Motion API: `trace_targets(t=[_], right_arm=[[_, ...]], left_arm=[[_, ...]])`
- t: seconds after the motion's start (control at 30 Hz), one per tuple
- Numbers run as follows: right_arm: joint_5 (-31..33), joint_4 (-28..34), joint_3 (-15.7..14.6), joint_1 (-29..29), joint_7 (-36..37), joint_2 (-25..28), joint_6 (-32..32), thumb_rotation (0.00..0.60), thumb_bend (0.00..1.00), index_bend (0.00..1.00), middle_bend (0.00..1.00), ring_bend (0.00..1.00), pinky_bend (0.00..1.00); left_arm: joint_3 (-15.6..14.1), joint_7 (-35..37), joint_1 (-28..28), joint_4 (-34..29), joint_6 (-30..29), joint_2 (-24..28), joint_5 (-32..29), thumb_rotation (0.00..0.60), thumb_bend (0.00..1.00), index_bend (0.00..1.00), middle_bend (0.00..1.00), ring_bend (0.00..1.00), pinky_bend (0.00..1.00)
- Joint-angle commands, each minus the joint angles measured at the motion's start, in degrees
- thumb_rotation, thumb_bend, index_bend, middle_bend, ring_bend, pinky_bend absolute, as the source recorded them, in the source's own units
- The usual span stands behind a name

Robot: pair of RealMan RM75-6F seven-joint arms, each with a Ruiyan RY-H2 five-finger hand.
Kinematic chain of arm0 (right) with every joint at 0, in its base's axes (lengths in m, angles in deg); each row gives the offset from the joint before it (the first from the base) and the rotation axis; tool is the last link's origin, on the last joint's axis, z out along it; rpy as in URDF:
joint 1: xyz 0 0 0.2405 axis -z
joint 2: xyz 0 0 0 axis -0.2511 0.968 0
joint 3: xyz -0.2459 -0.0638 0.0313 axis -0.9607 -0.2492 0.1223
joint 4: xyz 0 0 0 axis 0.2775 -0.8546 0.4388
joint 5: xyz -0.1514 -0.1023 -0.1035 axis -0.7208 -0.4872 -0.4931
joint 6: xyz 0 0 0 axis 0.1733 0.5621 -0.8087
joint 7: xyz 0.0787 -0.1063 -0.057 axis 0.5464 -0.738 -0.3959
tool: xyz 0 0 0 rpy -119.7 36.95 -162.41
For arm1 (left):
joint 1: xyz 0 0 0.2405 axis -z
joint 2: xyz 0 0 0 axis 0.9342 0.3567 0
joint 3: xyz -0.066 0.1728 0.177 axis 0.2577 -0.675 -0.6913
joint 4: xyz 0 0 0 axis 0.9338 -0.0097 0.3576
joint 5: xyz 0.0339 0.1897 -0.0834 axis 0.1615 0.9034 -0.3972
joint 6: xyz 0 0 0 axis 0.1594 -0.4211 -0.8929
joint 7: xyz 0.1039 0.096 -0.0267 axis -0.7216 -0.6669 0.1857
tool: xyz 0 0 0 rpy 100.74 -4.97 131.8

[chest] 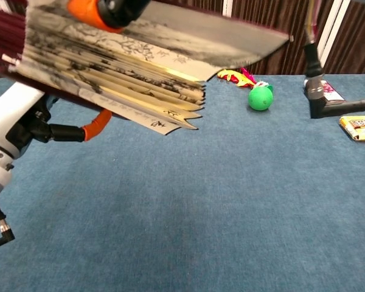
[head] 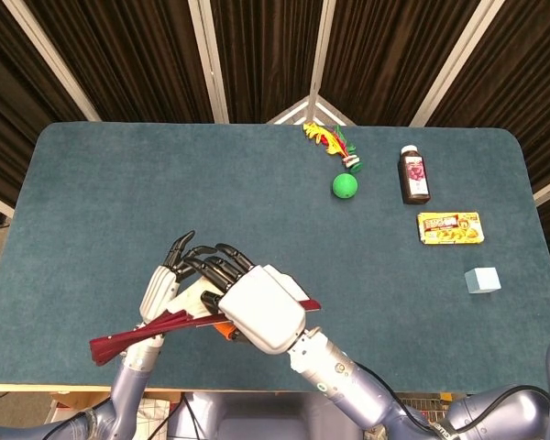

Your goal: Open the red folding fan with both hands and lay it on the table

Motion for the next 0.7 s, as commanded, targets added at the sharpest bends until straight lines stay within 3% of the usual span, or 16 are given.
trace_targets(t=[0.03,0.7], right_arm=[[-0.15,0.06,-0.15,0.4,0.53,0.65,0.14,0.6,0.46,0.76,0.17,0.22,0.15],[-0.78,-3.31,-0.05,5.72,9.33,9.12,1.66,0.6,0.46,0.76,0.17,0.22,0.15]], left_arm=[[0.48,0.17,0.16,0.38,-0.18,-0.1,-0.55,0.6,0.59,0.69,0.3,0.0,0.06],[0.98,3.89,-0.14,7.94,-4.15,3.84,-0.56,0.6,0.57,0.68,0.27,0.0,0.06]])
